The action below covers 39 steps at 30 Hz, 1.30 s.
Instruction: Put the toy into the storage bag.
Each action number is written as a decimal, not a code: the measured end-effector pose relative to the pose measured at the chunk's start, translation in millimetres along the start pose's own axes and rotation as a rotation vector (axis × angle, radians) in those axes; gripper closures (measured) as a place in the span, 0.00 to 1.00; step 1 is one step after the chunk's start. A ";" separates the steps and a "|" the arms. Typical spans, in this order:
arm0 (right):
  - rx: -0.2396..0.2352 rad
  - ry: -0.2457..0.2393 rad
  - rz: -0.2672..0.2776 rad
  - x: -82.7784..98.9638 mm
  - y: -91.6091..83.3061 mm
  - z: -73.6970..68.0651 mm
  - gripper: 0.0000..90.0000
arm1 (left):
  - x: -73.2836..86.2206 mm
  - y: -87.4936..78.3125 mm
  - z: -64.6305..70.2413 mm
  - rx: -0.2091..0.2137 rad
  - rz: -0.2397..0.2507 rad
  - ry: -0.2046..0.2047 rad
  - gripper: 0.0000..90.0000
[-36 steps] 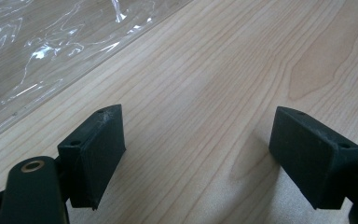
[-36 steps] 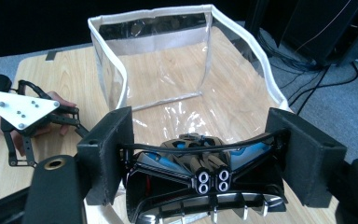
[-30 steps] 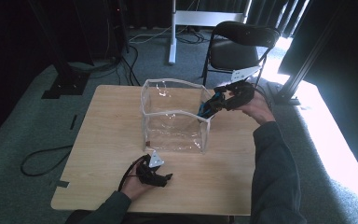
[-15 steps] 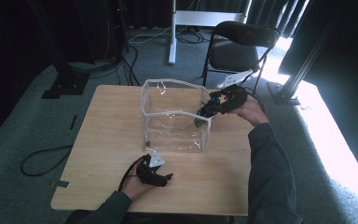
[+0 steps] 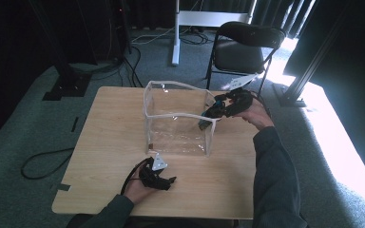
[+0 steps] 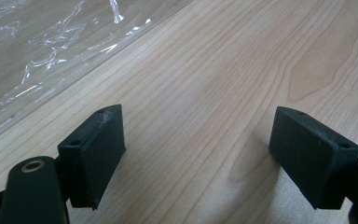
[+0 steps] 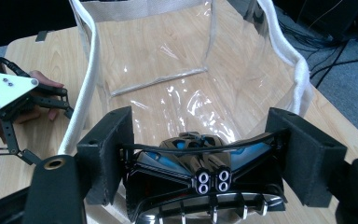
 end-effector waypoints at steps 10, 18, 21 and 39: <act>-0.004 0.001 -0.013 1.8 5.3 0.6 0.27 | 0.4 -0.7 0.6 0.002 -0.002 0.002 0.21; -0.001 0.014 -0.023 4.6 8.8 2.6 0.27 | 0.9 -1.3 1.1 0.001 -0.002 0.003 0.21; 0.001 0.022 -0.034 6.1 9.8 3.2 0.27 | 1.0 -1.5 1.2 0.001 -0.002 0.004 0.21; 0.034 -0.008 -0.070 7.0 13.6 -0.9 0.27 | 1.3 -1.6 1.5 0.000 -0.001 0.002 0.21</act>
Point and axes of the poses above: each handheld gripper's, and its own axes: y roughly forward along the jaws, x roughly out of its underside, z roughly to its right, the point moved 2 cm from there along y, roughly forward along the jaws, and after that the axes turned 4 degrees about z, right-handed, at the moved point
